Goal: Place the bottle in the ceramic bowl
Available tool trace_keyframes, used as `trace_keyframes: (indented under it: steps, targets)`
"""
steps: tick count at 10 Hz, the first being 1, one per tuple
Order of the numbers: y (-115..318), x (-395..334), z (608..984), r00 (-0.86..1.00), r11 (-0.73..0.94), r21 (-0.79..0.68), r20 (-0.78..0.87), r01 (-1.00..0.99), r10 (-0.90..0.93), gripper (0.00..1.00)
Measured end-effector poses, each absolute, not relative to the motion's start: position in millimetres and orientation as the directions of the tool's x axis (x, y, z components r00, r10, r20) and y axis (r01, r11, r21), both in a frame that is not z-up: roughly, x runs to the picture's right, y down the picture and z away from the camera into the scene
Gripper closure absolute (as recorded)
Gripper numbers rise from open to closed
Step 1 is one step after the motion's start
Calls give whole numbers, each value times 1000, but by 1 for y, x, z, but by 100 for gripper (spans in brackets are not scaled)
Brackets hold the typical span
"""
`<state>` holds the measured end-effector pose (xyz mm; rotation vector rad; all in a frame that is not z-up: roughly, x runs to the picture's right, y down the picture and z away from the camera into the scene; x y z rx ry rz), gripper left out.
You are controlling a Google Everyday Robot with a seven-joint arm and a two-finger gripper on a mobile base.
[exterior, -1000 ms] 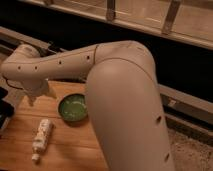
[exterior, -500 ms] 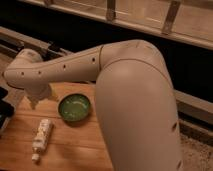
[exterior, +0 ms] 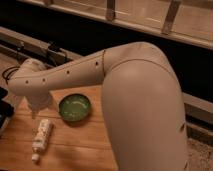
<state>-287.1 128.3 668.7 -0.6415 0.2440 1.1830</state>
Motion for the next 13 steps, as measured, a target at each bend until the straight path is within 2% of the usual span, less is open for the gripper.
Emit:
trace_keyframes:
  steps: [3,8,13]
  targets:
    - [171,-310,657,416,224,-387,-533,-894,737,35]
    - [172,-312,657,421,227,-392,-533,-892,734,35]
    - [200,-339,698,459,231,-428,-570,-874,681,35]
